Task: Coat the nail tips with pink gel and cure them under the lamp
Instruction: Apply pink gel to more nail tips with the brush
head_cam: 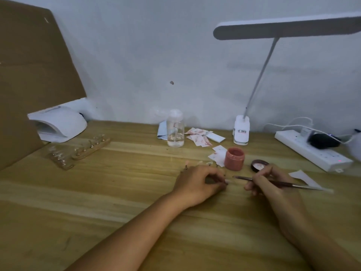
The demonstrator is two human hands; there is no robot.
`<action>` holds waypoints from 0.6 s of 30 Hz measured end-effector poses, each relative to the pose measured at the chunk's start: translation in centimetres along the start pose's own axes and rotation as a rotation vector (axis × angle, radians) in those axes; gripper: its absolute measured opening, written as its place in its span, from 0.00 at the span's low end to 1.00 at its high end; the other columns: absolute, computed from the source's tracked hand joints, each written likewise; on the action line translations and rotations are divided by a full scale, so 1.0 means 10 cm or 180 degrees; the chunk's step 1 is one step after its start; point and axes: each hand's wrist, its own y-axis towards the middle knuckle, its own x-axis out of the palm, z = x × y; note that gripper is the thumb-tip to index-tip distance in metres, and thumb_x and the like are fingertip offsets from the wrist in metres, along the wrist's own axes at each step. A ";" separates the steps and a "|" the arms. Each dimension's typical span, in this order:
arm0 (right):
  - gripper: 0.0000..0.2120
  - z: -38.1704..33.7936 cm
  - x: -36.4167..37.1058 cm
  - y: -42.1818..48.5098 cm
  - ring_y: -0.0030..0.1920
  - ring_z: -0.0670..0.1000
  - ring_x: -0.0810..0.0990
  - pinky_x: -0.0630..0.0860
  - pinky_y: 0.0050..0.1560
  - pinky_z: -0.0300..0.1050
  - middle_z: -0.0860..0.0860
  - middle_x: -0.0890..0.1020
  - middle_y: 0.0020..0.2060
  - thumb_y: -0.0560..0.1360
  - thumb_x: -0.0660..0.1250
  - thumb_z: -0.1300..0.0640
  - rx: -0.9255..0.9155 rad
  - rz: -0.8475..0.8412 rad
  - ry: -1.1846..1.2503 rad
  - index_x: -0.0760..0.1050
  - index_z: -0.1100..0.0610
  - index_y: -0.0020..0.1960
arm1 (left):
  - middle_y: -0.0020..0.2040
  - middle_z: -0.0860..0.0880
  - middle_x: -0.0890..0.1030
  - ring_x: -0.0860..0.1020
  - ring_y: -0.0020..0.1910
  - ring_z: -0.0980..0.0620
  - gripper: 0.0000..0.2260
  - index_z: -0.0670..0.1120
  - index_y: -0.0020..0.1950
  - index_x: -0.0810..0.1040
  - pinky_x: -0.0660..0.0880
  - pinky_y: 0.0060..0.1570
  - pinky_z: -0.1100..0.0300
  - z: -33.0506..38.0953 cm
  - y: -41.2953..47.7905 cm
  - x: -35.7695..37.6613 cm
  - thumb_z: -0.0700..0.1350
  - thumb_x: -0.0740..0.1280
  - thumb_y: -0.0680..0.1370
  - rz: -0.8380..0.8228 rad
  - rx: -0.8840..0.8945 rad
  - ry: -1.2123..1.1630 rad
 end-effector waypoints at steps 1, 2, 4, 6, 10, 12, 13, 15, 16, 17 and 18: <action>0.06 0.00 -0.01 0.00 0.30 0.49 0.77 0.75 0.33 0.34 0.59 0.83 0.31 0.76 0.63 0.71 0.0012 -0.0032 0.0003 0.68 0.73 0.42 | 0.41 0.68 0.80 0.77 0.50 0.67 0.03 0.60 0.46 0.83 0.69 0.49 0.64 0.00 0.00 0.00 0.55 0.73 0.73 0.0005 0.0002 -0.0010; 0.06 0.00 0.00 0.00 0.30 0.49 0.77 0.75 0.33 0.34 0.60 0.83 0.31 0.76 0.63 0.71 0.0031 -0.0119 -0.0001 0.68 0.73 0.43 | 0.42 0.67 0.81 0.78 0.50 0.67 0.04 0.60 0.47 0.83 0.69 0.51 0.64 0.00 -0.01 0.00 0.55 0.73 0.73 0.0009 0.0007 -0.0016; 0.06 0.00 0.02 -0.01 0.31 0.49 0.77 0.75 0.34 0.35 0.60 0.83 0.32 0.76 0.63 0.71 0.0038 -0.0299 -0.0057 0.69 0.74 0.44 | 0.45 0.65 0.82 0.78 0.51 0.66 0.04 0.60 0.47 0.83 0.71 0.54 0.62 0.01 -0.01 0.00 0.55 0.73 0.74 0.0005 0.0032 -0.0019; 0.05 0.01 0.02 0.00 0.32 0.49 0.77 0.75 0.34 0.35 0.60 0.83 0.32 0.76 0.63 0.71 0.0023 -0.0350 -0.0076 0.69 0.73 0.44 | 0.46 0.64 0.83 0.78 0.51 0.66 0.04 0.59 0.48 0.84 0.72 0.56 0.59 0.02 -0.02 -0.01 0.54 0.73 0.74 -0.0002 0.0043 -0.0028; 0.05 0.01 0.01 0.00 0.31 0.48 0.77 0.75 0.34 0.34 0.60 0.83 0.32 0.76 0.64 0.71 0.0059 -0.0376 -0.0082 0.69 0.73 0.44 | 0.46 0.64 0.83 0.78 0.51 0.65 0.04 0.59 0.48 0.84 0.72 0.56 0.59 0.02 -0.02 -0.01 0.54 0.73 0.74 0.0008 0.0054 0.0002; 0.05 0.01 0.01 0.00 0.32 0.48 0.77 0.75 0.35 0.34 0.59 0.84 0.32 0.75 0.64 0.70 0.0081 -0.0376 -0.0113 0.70 0.72 0.43 | 0.47 0.64 0.84 0.78 0.51 0.65 0.04 0.59 0.47 0.84 0.71 0.55 0.62 0.00 -0.01 -0.01 0.54 0.73 0.74 0.0015 0.0066 -0.0009; 0.05 0.01 0.01 0.00 0.32 0.48 0.77 0.74 0.35 0.34 0.59 0.84 0.32 0.75 0.64 0.70 0.0079 -0.0348 -0.0121 0.70 0.72 0.43 | 0.46 0.64 0.84 0.78 0.51 0.65 0.04 0.59 0.47 0.84 0.69 0.54 0.68 0.00 -0.01 0.00 0.54 0.73 0.74 0.0022 0.0072 -0.0001; 0.05 0.01 0.02 -0.01 0.31 0.47 0.76 0.74 0.34 0.33 0.58 0.83 0.32 0.75 0.64 0.71 0.0077 -0.0319 -0.0136 0.69 0.72 0.42 | 0.46 0.65 0.83 0.78 0.52 0.66 0.04 0.59 0.47 0.84 0.63 0.51 0.75 0.00 -0.01 0.00 0.55 0.73 0.74 0.0033 0.0080 0.0022; 0.05 0.00 0.03 -0.01 0.30 0.46 0.76 0.74 0.34 0.33 0.58 0.83 0.32 0.75 0.64 0.71 0.0087 -0.0339 -0.0158 0.69 0.71 0.42 | 0.46 0.65 0.83 0.78 0.52 0.65 0.04 0.59 0.47 0.84 0.64 0.51 0.73 -0.01 -0.01 0.00 0.55 0.73 0.74 0.0028 0.0086 0.0024; 0.04 0.00 0.04 -0.01 0.30 0.46 0.77 0.74 0.34 0.33 0.58 0.84 0.32 0.75 0.64 0.71 0.0100 -0.0367 -0.0194 0.69 0.71 0.43 | 0.47 0.64 0.83 0.78 0.52 0.65 0.04 0.59 0.47 0.84 0.66 0.52 0.68 -0.01 0.00 0.00 0.55 0.73 0.74 0.0016 0.0088 0.0025; 0.04 0.01 0.04 -0.01 0.31 0.46 0.77 0.75 0.34 0.34 0.58 0.84 0.32 0.75 0.64 0.71 0.0114 -0.0380 -0.0233 0.69 0.71 0.43 | 0.47 0.64 0.84 0.78 0.52 0.65 0.04 0.59 0.47 0.84 0.68 0.53 0.65 -0.01 0.00 -0.01 0.55 0.73 0.74 0.0004 0.0086 0.0025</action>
